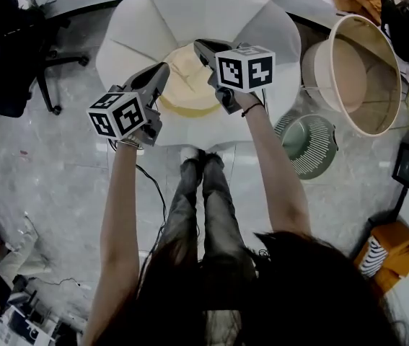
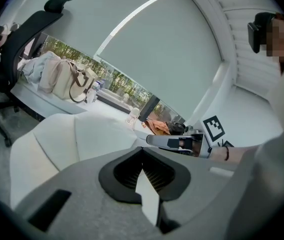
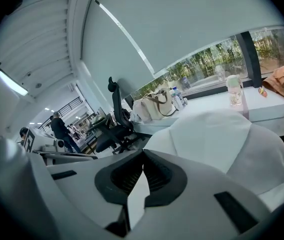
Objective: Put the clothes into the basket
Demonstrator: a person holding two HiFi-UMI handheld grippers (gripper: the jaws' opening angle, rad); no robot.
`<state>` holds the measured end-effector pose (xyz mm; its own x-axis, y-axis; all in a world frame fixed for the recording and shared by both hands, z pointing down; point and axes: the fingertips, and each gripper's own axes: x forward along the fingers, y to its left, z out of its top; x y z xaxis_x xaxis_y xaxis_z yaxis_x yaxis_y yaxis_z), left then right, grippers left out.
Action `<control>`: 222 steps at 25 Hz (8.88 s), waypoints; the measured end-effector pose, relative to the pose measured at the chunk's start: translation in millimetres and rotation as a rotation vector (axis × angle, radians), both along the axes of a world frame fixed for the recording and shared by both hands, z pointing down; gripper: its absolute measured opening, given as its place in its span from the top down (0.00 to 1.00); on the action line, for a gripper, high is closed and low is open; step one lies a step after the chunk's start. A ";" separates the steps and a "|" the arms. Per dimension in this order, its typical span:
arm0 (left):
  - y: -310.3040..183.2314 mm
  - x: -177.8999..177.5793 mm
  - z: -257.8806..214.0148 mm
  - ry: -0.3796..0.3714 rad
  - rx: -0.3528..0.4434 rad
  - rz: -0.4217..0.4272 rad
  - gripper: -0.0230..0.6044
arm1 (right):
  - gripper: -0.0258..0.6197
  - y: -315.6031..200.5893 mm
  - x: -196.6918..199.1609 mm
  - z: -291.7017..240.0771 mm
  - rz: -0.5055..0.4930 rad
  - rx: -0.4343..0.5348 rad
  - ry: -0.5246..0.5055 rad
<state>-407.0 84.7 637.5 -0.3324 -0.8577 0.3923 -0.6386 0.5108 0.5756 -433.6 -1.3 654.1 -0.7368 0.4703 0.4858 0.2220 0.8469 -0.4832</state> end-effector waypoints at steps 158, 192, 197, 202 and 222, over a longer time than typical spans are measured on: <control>32.3 19.5 73.7 0.182 -0.007 -0.097 0.95 | 0.88 41.7 42.9 104.6 0.024 -0.044 0.394; 29.5 49.1 -72.0 0.127 0.108 -0.082 0.95 | 0.88 37.9 75.7 -48.5 0.098 -0.084 0.304; 26.0 50.2 -91.2 0.109 0.123 -0.071 0.95 | 0.88 36.6 76.4 -70.7 0.091 -0.077 0.279; 28.2 52.3 -113.7 0.079 0.146 -0.063 0.95 | 0.88 34.3 80.2 -93.4 0.091 -0.065 0.253; 44.2 59.1 -188.9 -0.047 0.244 -0.043 0.95 | 0.88 40.8 95.9 -160.5 0.154 -0.095 0.135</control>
